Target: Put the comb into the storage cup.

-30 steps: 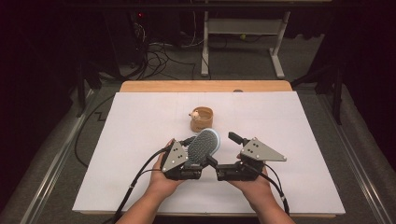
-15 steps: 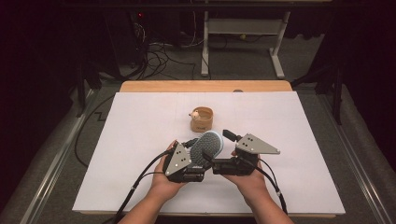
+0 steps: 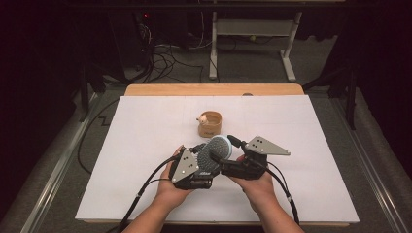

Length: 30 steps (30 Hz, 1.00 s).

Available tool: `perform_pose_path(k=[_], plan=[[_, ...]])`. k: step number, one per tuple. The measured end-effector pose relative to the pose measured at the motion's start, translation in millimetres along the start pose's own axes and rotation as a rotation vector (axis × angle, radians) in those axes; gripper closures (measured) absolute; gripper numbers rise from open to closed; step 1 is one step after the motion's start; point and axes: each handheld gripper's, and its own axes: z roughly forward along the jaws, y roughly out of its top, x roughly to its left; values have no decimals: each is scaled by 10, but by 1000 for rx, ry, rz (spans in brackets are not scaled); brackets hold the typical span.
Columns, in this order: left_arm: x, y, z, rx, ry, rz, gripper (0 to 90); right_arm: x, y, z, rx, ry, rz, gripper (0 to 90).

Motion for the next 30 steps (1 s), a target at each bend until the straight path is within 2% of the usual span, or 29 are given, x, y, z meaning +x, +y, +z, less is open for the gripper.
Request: perform_pose_path(k=[2, 6, 13, 19, 30], plan=[[0, 2, -2, 0, 1, -1, 202, -14, -3, 5, -3, 20, 24, 253], [-2, 1, -6, 2, 1, 1, 202, -7, -1, 4, -7, 27, 29, 292], [1, 10, -13, -6, 8, -1, 202, -9, 3, 11, -7, 36, 47, 301], [5, 16, -26, -9, 13, -3, 202, 1, 0, 38, -5, 62, 69, 344], [4, 16, -21, -6, 14, -7, 202, -2, 16, 29, -5, 70, 86, 402]])
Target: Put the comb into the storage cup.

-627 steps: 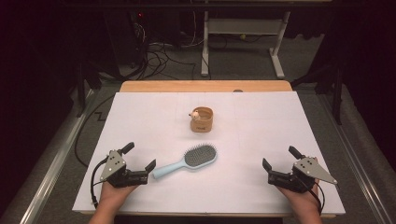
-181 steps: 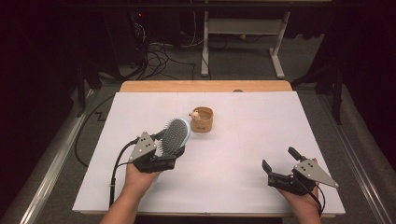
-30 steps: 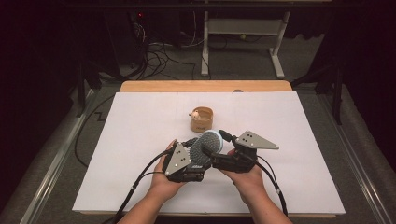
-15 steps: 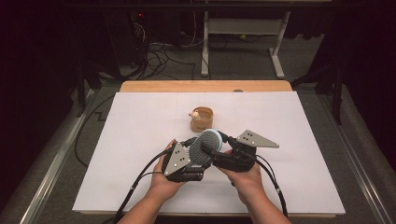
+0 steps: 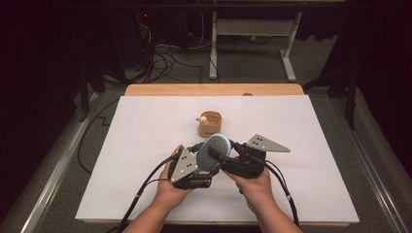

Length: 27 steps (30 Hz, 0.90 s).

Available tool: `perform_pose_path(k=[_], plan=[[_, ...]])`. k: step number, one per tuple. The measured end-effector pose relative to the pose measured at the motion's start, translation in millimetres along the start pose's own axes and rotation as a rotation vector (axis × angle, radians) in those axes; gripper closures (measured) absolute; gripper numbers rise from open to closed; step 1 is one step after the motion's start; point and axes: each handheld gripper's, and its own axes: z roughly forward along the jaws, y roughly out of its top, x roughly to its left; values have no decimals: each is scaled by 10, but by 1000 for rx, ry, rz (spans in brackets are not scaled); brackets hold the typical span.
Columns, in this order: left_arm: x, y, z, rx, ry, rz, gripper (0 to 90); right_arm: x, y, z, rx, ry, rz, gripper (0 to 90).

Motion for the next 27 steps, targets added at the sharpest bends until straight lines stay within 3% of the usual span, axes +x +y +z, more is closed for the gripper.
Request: perform_pose_path(k=[27], plan=[[24, 10, 14, 8, 4, -21, 202, -47, 19, 14, -2, 5, 57, 474]])
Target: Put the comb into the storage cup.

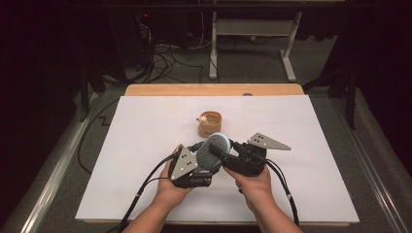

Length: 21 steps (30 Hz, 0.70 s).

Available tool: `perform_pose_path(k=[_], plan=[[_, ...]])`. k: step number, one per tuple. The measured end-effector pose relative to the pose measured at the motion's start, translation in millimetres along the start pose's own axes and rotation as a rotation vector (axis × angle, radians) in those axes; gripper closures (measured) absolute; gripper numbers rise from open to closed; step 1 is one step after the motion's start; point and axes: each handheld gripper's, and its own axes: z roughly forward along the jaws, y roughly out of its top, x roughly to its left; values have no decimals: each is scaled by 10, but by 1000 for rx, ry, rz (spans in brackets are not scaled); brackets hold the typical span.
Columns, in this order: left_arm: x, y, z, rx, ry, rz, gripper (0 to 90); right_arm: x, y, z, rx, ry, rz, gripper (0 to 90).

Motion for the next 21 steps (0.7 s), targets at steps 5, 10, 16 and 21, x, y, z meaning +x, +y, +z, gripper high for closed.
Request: perform_pose_path(k=[5, 10, 16, 21], plan=[[-2, 1, 1, 4, 6, 4, 202, -5, 8, 0, 0, -1, 17, 503], [-3, 9, -2, 8, 10, 11, 202, -17, 18, -3, 1, 5, 26, 519], [-6, 11, -4, 7, 14, 16, 202, -15, 23, -7, 0, 7, 33, 537], [-12, 16, -9, 8, 18, 23, 202, -11, 29, -12, 0, 7, 34, 552]])
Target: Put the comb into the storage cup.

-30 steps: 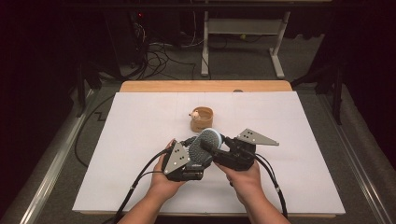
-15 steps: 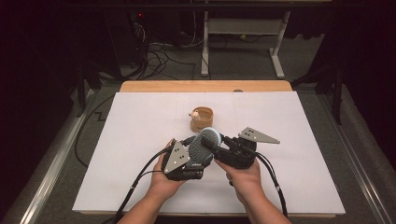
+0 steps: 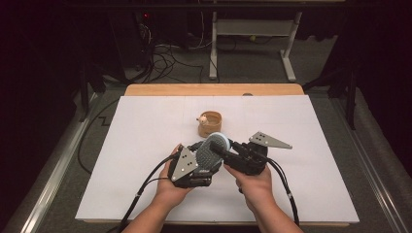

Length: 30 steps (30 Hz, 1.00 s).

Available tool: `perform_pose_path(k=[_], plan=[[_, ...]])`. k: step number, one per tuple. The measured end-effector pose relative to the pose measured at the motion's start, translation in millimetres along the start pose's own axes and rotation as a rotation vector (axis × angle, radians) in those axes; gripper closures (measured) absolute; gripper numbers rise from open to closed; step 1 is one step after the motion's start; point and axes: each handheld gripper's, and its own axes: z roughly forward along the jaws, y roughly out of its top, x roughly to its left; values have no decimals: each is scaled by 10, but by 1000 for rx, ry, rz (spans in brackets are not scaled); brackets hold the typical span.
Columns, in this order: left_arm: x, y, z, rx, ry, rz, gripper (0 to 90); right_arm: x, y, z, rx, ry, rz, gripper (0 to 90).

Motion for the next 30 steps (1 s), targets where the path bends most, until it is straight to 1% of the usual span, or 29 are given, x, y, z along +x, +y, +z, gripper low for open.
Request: perform_pose_path(k=[15, 18, 27, 30], plan=[[-16, 2, 6, 1, 6, -1, 201, -4, 12, -10, 5, 2, 16, 572], [-22, -1, 7, 0, 14, 8, 201, -4, 11, -10, 5, 0, 15, 580], [-23, -4, 12, -2, 17, 3, 199, 4, 10, -7, 1, -11, 32, 593], [-23, -11, 19, 0, 15, 0, 199, -1, 11, -6, 8, -15, 36, 599]])
